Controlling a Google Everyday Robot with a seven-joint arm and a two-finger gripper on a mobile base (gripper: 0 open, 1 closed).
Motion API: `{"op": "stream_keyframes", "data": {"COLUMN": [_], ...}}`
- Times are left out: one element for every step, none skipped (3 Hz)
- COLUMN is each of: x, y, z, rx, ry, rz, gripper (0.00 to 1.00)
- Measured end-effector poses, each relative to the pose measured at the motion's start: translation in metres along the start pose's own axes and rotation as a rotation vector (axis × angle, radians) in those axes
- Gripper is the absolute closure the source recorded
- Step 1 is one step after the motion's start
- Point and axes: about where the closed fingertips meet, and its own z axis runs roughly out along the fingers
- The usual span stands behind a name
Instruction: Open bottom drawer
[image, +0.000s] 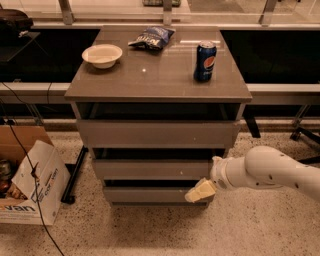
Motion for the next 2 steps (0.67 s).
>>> {"op": "stream_keyframes", "data": {"x": [0.027, 0.05], "y": [-0.014, -0.027], "z": [0.019, 0.04], "rx": [0.002, -0.026], "ry": [-0.006, -0.067], "rz": [0.029, 0.076], "gripper": [0.0, 0.0]}}
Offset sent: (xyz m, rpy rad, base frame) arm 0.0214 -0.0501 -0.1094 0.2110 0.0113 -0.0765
